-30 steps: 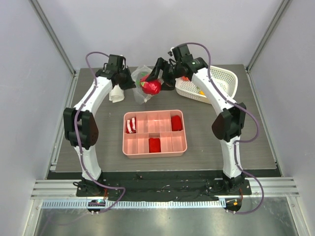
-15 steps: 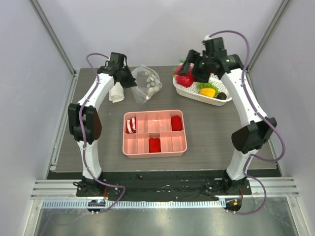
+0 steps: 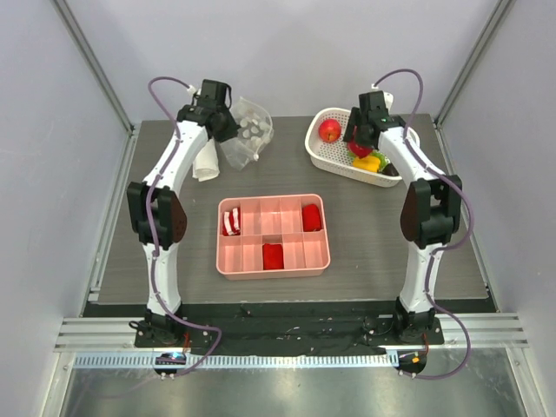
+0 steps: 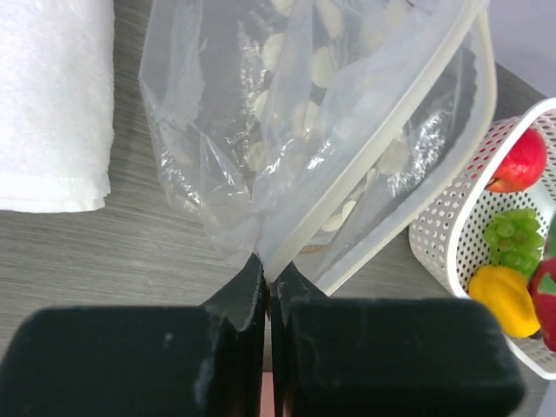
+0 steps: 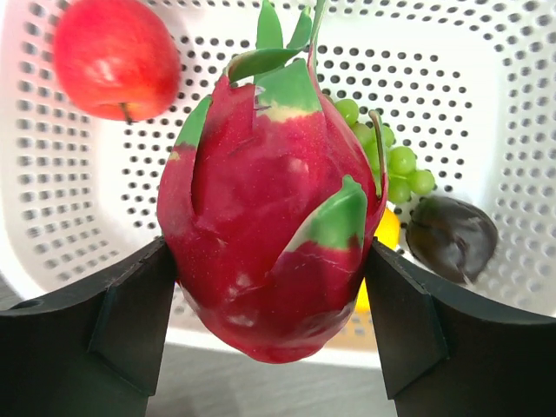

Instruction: Open the zip-top bag and remove the fake food

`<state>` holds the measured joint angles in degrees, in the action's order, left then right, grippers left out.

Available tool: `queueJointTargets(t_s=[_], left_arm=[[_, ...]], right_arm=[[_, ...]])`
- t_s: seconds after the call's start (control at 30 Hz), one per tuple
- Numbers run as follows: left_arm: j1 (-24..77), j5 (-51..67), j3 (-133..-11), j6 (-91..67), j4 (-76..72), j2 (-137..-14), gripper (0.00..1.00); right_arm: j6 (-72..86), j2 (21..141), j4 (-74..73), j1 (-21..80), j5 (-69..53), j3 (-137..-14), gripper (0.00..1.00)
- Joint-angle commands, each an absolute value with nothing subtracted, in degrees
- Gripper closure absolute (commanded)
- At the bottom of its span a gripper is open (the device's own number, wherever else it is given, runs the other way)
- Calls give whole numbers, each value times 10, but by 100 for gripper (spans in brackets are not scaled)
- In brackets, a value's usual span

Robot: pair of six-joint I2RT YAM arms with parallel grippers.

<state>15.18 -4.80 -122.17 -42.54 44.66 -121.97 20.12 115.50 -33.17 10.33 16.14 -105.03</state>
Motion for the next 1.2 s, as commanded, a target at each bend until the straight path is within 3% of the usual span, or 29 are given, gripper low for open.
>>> queueJointTargets(t_s=[0.0,0.07,0.13,0.17,0.2,0.23,0.27,0.3,0.33,0.57,0.73,0.87,0.97,1.17], left_arm=[[172,-96,-1244,-417,437,-1238,94],[176,-89,-1290,-419,460,-1268,85],[181,-88,-1307,-411,476,-1291,68],[184,-91,-1306,-402,475,-1289,62],[186,-97,-1300,-399,465,-1285,50],[186,-98,-1296,-397,460,-1272,46],[186,-97,-1291,-391,452,-1262,40],[186,-97,-1287,-390,446,-1253,17],[186,-95,-1286,-389,443,-1232,2],[198,-35,-1291,-373,451,-1133,0],[235,59,-1129,-386,401,-1007,0],[313,128,-986,-378,360,-879,0],[353,101,-912,-372,342,-765,0],[357,82,-895,-356,345,-633,0]], right_arm=[[167,1182,-249,103,179,-1110,89],[174,1200,-253,102,174,-1125,78],[181,1206,-258,102,165,-1133,64],[182,1207,-259,101,157,-1135,49],[185,1211,-271,102,153,-1138,41],[186,1213,-283,102,149,-1152,29],[186,1213,-293,102,143,-1157,24],[189,1206,-308,102,142,-1158,18],[192,1202,-316,102,142,-1158,1],[197,1163,-432,102,114,-1192,0],[228,1100,-488,106,64,-1201,0],[256,990,-504,138,29,-1105,0],[253,879,-504,187,66,-1017,0],[304,692,-526,198,63,-912,0]])
